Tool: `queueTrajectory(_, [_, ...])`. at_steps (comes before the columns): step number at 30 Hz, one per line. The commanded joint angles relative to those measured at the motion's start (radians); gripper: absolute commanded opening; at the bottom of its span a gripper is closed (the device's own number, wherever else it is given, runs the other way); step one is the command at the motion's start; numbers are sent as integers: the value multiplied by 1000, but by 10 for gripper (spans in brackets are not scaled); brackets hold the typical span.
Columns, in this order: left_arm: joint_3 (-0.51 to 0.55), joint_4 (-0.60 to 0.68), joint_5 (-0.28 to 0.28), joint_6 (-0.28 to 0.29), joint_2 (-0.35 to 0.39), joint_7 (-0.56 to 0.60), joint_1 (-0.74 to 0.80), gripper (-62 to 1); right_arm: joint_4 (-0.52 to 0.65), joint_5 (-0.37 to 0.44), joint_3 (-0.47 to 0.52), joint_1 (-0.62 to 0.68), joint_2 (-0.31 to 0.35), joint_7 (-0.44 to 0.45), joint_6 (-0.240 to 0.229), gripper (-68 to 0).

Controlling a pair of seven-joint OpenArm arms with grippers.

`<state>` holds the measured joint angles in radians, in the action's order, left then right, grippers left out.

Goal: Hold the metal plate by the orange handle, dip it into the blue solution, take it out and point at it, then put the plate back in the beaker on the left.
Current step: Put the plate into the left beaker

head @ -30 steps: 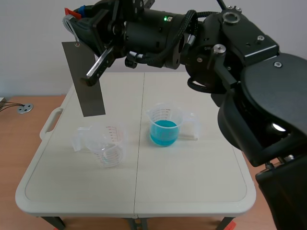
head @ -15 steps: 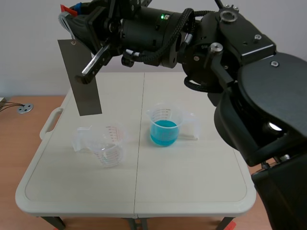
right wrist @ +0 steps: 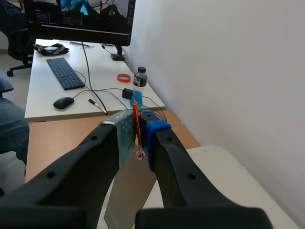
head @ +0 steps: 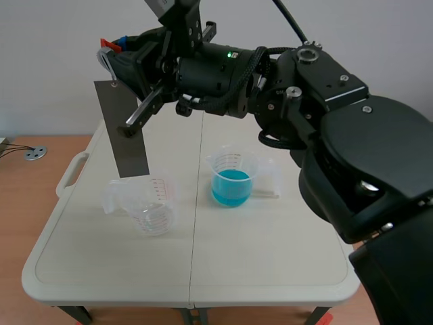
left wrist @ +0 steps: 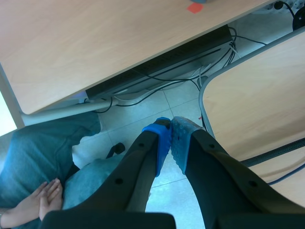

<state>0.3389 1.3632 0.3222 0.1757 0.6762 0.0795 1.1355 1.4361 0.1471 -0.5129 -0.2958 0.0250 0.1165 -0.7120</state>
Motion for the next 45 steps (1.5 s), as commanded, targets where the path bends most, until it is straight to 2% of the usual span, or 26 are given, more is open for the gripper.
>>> queueTrajectory(1, [-2, 3, 4, -1, 3, 7, -3, -586, -5, 15, -6, -14, -6, 29, 4, -660])
queueTrajectory(23, [-2, 3, 4, -1, 3, 10, -8, -586, -247, -13, -37, -14, -26, 139, 4, -660])
queueTrajectory(37, [-2, 3, 4, -1, 3, 10, -8, -586, -366, -12, -37, -13, -26, 172, 10, -660])
queueTrajectory(45, [-2, 3, 4, -1, 3, 10, -8, -586, -410, -12, -37, -14, -25, 187, 39, -660])
